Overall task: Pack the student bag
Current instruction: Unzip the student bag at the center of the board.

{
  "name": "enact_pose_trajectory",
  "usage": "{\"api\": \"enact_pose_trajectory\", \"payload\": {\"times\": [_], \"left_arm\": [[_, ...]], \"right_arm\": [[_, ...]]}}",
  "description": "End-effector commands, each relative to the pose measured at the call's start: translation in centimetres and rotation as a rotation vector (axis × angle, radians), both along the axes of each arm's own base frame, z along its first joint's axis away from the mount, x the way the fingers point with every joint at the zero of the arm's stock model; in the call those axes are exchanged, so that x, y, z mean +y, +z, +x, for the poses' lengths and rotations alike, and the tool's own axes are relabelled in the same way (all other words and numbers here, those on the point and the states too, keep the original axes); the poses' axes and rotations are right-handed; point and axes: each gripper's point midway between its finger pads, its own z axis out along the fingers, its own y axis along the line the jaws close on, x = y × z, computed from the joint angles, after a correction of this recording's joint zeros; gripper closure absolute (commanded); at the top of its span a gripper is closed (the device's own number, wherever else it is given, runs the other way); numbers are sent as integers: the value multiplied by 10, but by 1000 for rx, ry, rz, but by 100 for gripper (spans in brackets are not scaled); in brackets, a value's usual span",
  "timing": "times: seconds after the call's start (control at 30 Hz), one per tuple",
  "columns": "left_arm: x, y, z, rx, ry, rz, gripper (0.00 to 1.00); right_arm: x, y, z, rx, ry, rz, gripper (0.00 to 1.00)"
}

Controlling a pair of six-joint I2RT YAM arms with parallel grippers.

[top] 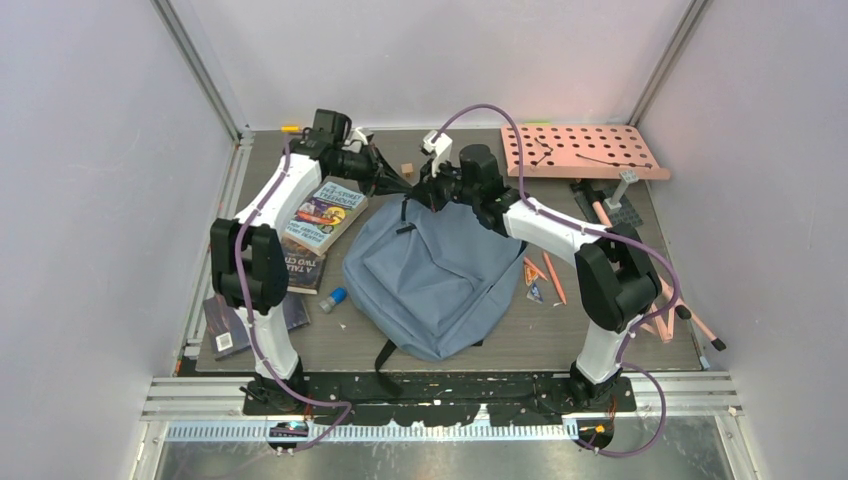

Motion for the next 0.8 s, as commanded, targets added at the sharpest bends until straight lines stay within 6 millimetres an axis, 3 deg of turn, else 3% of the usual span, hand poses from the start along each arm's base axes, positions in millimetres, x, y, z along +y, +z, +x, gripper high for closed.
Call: {"api": "enact_pose_trajectory", "payload": {"times": [0.0, 0.1, 0.23, 0.3, 0.57, 0.77], "left_arm": [[-7, 52, -8, -94, -27, -91, 100], [-2, 57, 0, -150, 3, -83, 88], [8, 63, 11, -264, 40, -73, 52], [14, 60, 12, -325, 41, -38, 43], [46, 2, -1, -511, -56, 259, 42], [42, -41, -11, -601, -158, 354, 44]], "right_arm": [[3, 31, 14, -79, -27, 46, 99], [0, 30, 12, -73, -38, 47, 99], [-7, 24, 10, -54, -73, 34, 99], [-9, 21, 8, -40, -76, 26, 99], [-9, 14, 3, 14, -61, -7, 99], [-9, 11, 1, 54, -51, -29, 99]]}}
